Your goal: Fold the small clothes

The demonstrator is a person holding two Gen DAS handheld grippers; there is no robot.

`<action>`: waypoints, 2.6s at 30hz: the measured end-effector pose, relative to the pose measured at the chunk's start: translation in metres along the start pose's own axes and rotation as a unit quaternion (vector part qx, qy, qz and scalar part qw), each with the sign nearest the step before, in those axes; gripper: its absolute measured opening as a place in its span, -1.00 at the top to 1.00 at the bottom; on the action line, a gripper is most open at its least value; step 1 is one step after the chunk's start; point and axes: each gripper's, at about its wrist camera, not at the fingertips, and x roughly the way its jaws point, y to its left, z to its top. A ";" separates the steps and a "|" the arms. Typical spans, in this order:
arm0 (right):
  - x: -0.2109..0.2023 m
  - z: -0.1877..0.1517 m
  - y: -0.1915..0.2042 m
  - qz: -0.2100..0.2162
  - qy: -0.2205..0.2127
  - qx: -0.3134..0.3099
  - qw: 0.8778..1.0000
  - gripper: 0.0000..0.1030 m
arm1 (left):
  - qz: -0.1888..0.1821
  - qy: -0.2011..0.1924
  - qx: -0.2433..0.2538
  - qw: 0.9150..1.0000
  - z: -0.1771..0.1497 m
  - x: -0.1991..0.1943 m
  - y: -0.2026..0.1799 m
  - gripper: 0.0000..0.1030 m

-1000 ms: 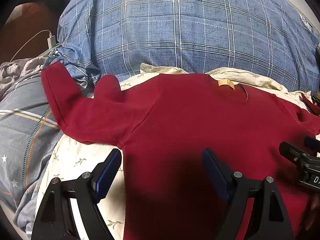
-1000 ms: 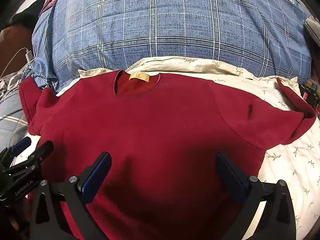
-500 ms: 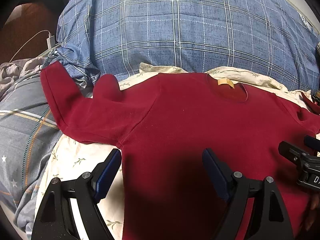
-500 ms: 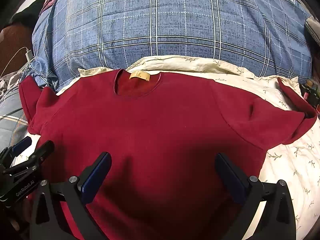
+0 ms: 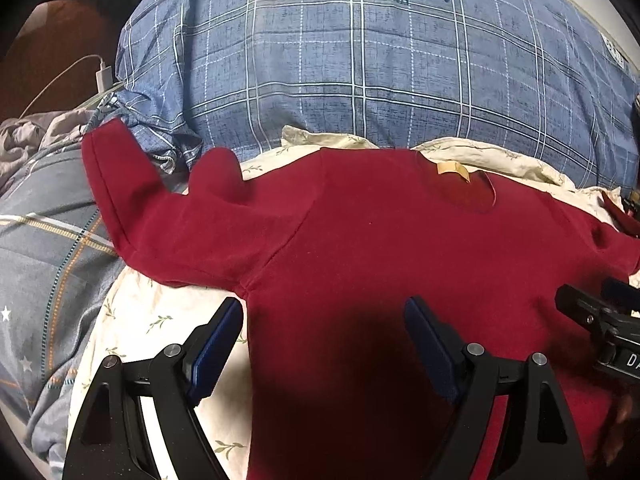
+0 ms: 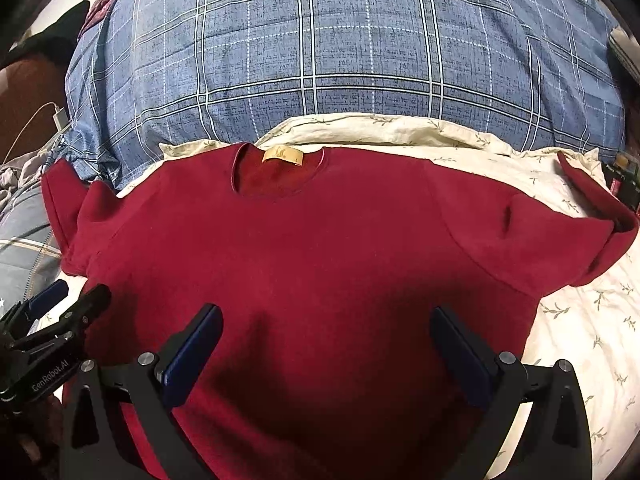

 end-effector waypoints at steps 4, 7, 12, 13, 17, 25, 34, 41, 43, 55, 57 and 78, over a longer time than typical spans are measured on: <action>0.002 0.000 0.000 -0.001 0.004 -0.001 1.000 -0.99 | -0.001 0.003 -0.002 1.000 0.000 0.001 0.001 -0.61; 0.004 -0.001 0.000 -0.002 0.006 -0.002 1.000 -0.99 | -0.002 0.005 -0.006 1.000 0.000 0.001 0.002 -0.61; 0.005 -0.001 0.002 -0.003 0.010 -0.007 1.000 -0.99 | -0.001 0.004 -0.004 1.000 0.001 0.001 0.002 -0.61; 0.005 -0.001 0.002 -0.003 0.010 -0.008 1.000 -0.99 | -0.001 0.005 -0.003 1.000 0.000 0.002 0.001 -0.61; 0.001 0.000 0.001 0.002 0.002 -0.002 1.000 -0.99 | -0.001 0.005 -0.002 1.000 0.000 0.002 0.001 -0.61; 0.007 0.000 -0.002 0.000 0.010 0.005 1.000 -0.99 | -0.011 -0.008 -0.028 1.000 0.006 -0.006 0.011 -0.59; 0.011 -0.003 -0.002 0.007 0.022 -0.007 1.000 -0.99 | 0.110 -0.029 -0.118 0.986 0.051 -0.014 0.100 -0.59; 0.016 -0.003 -0.005 0.016 0.027 -0.004 0.999 -0.99 | 0.226 -0.023 -0.167 0.960 0.102 0.031 0.180 -0.59; 0.019 -0.004 -0.003 0.012 0.030 -0.011 0.999 -0.99 | 0.262 -0.012 -0.160 0.952 0.115 0.054 0.191 -0.58; 0.024 -0.001 -0.005 0.021 0.036 -0.016 0.999 -0.99 | 0.313 0.037 -0.111 0.942 0.146 0.171 0.212 0.44; 0.024 -0.001 -0.004 0.020 0.037 -0.019 0.999 -0.99 | 0.303 0.044 -0.101 0.946 0.146 0.180 0.208 0.86; 0.003 0.019 -0.065 0.104 0.017 0.122 0.987 -0.99 | -0.063 -0.049 -0.031 0.996 0.119 0.008 -0.043 0.85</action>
